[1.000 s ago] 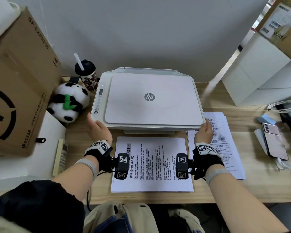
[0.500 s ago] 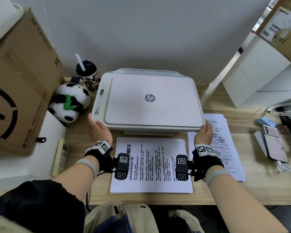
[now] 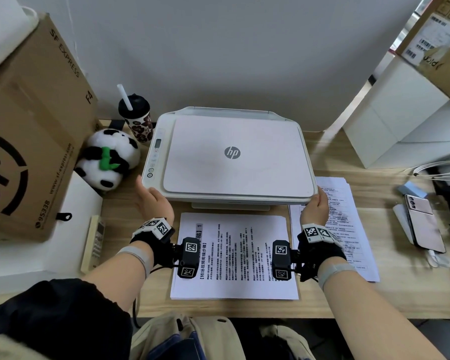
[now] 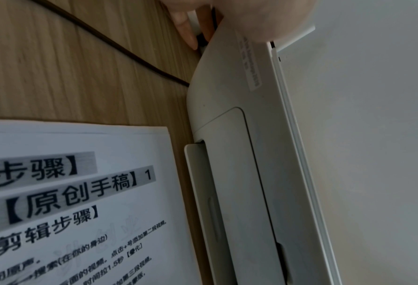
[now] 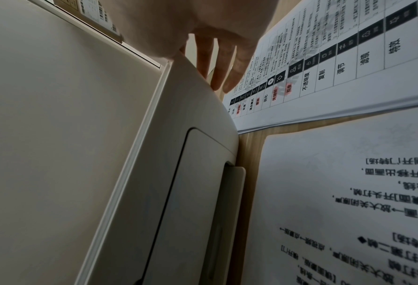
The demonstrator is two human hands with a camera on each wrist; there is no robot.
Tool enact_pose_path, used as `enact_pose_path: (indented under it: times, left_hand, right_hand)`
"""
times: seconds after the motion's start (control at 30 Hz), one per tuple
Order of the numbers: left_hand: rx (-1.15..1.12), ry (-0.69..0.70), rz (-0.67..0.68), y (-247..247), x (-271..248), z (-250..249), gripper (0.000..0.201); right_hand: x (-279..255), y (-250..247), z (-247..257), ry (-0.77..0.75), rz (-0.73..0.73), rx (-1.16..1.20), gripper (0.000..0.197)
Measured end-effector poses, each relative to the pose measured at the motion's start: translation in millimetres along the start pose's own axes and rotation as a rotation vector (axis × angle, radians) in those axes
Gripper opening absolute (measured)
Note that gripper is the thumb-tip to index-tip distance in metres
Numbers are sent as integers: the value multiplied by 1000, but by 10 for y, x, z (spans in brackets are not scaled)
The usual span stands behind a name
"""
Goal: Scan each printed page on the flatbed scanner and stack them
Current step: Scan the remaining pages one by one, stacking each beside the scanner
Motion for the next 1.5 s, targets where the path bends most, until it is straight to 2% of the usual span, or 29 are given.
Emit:
enact_pose_path:
  times: [1.23,1.3,1.37,1.5]
  left_hand:
    - [19,0,5,2,13,-5,47]
    - [74,-49,15,-7,6,-29,47]
    - [219,-93,21,-45,3,-94,49]
    - [520,111,115,-96,97,-440,45]
  right_hand:
    - [-53,-2,56,0,-1,-12,38]
    - [-51,-5,52,4,-3,-7,38]
    - [-44,-11,57,9,-2,-5,38]
    - [-38,-13,77,23,-4,-2,38]
Point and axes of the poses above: each hand's wrist, its own x-axis towards the middle knuckle, its own y-axis out of the palm, z = x × y, the point moved 6 cm from there along x, towards the middle knuckle, and after that the axes turned 9 degrees about z, right-handed, at the moved point
